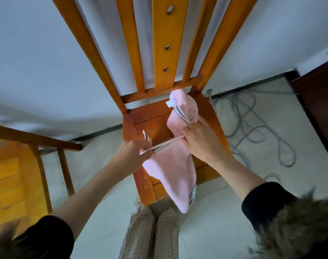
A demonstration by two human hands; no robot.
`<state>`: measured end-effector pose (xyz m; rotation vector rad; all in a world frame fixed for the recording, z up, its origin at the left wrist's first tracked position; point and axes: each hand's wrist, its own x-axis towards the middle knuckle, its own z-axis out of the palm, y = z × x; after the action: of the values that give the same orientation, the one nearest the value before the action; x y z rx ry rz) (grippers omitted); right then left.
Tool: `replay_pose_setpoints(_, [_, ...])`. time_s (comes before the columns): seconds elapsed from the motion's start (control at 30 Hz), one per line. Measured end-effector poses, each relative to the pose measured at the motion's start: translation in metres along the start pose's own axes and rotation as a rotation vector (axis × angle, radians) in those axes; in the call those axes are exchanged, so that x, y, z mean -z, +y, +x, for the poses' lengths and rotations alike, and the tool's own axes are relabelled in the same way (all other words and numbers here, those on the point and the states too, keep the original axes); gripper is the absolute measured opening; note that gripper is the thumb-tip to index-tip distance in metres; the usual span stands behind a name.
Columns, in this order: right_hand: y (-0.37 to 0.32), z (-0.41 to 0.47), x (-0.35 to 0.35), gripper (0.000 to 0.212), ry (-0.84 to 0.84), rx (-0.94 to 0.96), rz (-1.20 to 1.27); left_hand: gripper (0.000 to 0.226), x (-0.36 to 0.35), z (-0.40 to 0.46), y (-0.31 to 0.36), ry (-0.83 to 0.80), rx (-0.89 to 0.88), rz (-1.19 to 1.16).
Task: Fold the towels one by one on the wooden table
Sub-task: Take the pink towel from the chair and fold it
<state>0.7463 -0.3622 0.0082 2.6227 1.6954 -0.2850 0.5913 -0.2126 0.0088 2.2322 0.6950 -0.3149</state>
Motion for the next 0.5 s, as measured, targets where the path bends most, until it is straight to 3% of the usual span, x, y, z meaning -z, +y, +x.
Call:
replay_pose_setpoints(0.1, [-0.017, -0.003, 0.055, 0.013, 0.128, 0.005, 0.125, 0.013, 0.048, -0.025, 0.021, 0.051, -0.072, -0.005])
replay_pose_setpoints(0.27, [-0.046, -0.018, 0.137, 0.015, 0.129, -0.040, 0.355, 0.004, 0.125, -0.077, 0.053, 0.190, -0.176, 0.001])
replay_pose_setpoints(0.5, [-0.094, -0.054, 0.255, 0.035, 0.188, -0.022, 0.401, 0.006, 0.220, -0.178, 0.108, 0.453, -0.382, 0.046])
